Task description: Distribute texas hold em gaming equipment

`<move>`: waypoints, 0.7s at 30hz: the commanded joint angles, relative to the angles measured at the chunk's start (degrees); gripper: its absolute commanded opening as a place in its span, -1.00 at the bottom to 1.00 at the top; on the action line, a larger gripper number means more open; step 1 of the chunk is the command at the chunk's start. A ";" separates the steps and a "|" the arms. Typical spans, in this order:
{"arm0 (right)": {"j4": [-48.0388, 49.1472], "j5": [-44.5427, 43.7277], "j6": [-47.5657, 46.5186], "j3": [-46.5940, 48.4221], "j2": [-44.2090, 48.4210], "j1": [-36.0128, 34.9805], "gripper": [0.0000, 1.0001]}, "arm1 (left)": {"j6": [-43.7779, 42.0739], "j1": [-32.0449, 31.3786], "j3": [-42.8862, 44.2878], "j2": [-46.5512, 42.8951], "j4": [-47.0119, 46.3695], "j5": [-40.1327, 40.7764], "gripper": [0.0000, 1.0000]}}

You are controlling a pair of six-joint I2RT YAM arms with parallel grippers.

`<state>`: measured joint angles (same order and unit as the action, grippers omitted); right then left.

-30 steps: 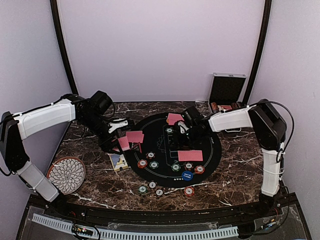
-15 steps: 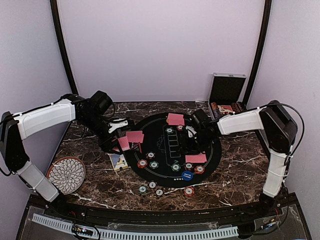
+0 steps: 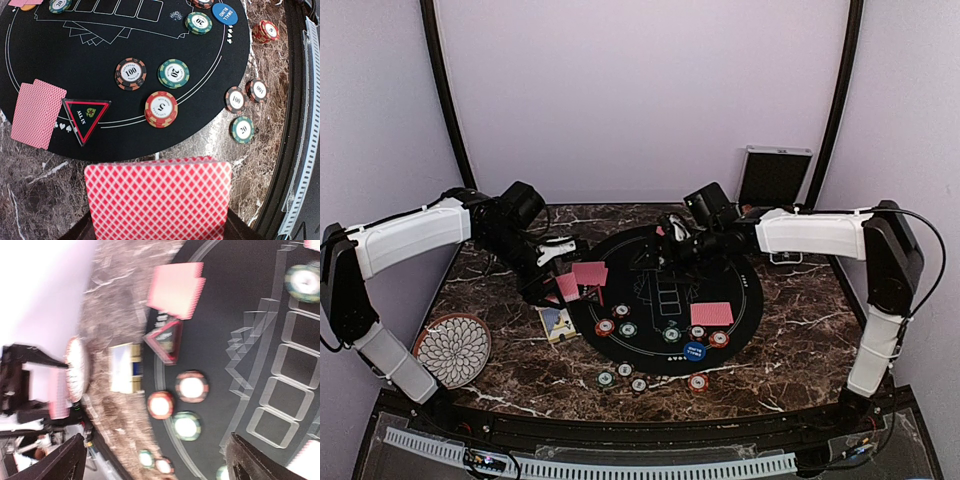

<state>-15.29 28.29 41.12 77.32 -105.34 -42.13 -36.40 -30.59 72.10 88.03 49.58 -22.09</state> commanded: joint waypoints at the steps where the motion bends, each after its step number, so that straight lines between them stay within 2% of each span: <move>1: 6.67 5.62 6.29 0.43 -0.87 -2.59 0.97 | -0.31 0.27 1.76 -2.08 1.04 -1.51 -1.00; 10: 21.74 12.23 17.21 -1.13 -4.90 -5.84 0.97 | -0.34 0.27 1.82 -2.29 0.79 -1.64 -1.00; 21: 32.60 17.00 26.18 3.55 -13.00 -8.44 0.94 | -0.56 0.27 1.39 -2.79 0.69 -1.39 -1.00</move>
<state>9.45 42.61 63.05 78.24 -116.95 -49.69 -36.40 -30.59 72.25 88.03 49.56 -22.11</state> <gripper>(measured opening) 0.974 0.683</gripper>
